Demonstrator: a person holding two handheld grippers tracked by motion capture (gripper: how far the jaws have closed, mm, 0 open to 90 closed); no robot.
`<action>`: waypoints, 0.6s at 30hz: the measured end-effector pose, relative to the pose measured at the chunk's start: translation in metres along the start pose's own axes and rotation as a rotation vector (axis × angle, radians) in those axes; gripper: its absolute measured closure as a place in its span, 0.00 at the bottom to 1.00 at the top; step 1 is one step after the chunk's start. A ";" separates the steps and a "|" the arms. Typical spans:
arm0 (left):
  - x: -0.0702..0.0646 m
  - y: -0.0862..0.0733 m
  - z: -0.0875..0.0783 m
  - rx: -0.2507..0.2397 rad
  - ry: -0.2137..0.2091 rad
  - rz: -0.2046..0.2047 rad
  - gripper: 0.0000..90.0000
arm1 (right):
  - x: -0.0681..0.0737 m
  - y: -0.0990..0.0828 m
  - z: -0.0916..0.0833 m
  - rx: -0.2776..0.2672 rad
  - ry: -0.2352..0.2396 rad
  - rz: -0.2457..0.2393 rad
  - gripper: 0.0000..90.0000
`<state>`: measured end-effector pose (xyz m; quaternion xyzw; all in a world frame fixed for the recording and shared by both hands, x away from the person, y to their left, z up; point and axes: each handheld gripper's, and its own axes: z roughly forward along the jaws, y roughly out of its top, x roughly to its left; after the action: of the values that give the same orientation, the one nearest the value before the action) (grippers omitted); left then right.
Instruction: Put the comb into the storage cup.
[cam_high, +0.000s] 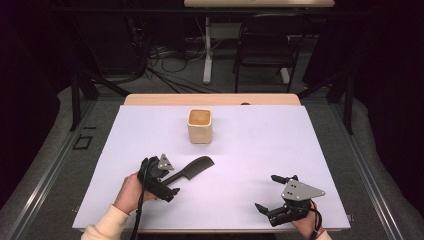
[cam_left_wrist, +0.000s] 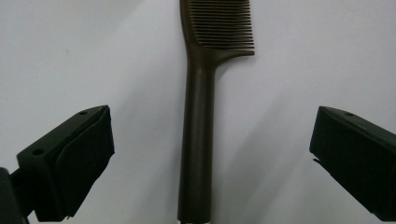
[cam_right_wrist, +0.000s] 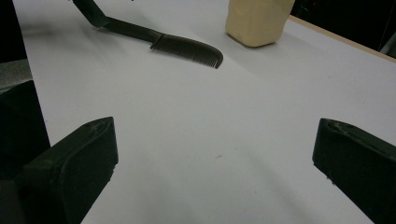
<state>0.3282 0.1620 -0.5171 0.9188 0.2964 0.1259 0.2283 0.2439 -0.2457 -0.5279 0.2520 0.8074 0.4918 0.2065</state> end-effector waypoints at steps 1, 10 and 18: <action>0.000 0.000 0.000 0.000 0.000 0.000 0.00 | 0.000 0.000 0.000 0.000 0.000 0.000 0.00; 0.007 0.008 0.006 0.062 0.003 0.006 0.00 | 0.000 0.000 0.000 0.000 0.002 -0.004 0.00; 0.011 0.017 0.014 0.110 0.020 0.017 0.00 | 0.000 0.000 0.001 0.001 0.013 -0.002 0.00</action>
<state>0.3502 0.1512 -0.5201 0.9311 0.2975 0.1204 0.1732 0.2444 -0.2454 -0.5281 0.2481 0.8092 0.4929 0.2017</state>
